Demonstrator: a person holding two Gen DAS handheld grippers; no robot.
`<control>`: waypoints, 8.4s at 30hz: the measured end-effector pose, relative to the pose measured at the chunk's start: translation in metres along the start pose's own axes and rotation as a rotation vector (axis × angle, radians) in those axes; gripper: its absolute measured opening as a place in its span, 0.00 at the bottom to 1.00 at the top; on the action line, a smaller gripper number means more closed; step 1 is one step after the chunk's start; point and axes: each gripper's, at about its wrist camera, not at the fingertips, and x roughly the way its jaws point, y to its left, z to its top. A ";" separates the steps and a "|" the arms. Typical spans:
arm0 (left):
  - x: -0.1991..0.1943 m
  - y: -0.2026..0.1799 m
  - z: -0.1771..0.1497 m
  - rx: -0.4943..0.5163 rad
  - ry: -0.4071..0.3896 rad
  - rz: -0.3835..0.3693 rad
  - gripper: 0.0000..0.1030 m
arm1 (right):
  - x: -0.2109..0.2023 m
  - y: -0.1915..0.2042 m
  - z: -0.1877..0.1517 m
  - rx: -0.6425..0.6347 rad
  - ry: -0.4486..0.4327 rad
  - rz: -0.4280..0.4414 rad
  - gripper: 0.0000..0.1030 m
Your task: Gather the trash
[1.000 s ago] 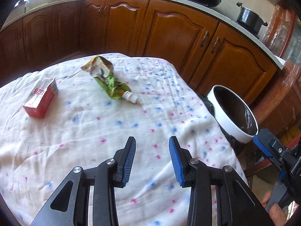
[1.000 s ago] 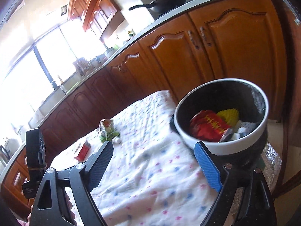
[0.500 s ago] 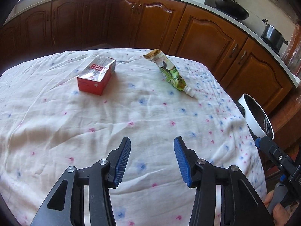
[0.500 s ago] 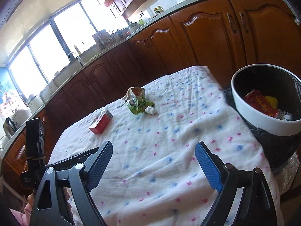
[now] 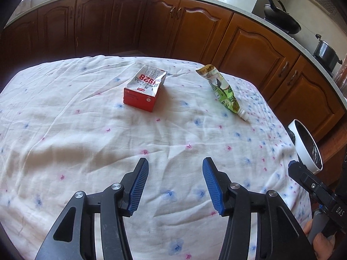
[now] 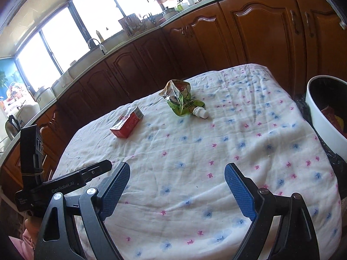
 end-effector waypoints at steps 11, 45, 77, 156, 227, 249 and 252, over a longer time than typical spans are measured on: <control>0.015 0.010 0.033 0.027 -0.007 0.070 0.60 | 0.026 0.001 0.030 -0.008 0.009 -0.002 0.88; 0.084 -0.003 0.092 0.139 -0.024 0.137 0.47 | 0.128 0.005 0.093 -0.129 0.069 -0.048 0.03; 0.027 -0.134 0.000 0.447 0.049 -0.226 0.45 | -0.085 -0.049 -0.019 0.195 -0.173 -0.177 0.03; 0.137 -0.363 0.044 0.595 0.137 -0.204 0.45 | -0.111 -0.230 0.059 0.287 -0.100 -0.352 0.03; -0.108 -0.117 -0.103 0.295 -0.307 -0.100 0.99 | -0.182 -0.010 -0.077 0.023 -0.538 -0.460 1.00; -0.112 -0.106 -0.129 0.390 -0.373 -0.080 0.99 | -0.177 -0.009 -0.116 0.028 -0.549 -0.480 1.00; -0.111 -0.104 -0.129 0.391 -0.371 -0.085 0.99 | -0.179 -0.009 -0.116 0.026 -0.550 -0.483 1.00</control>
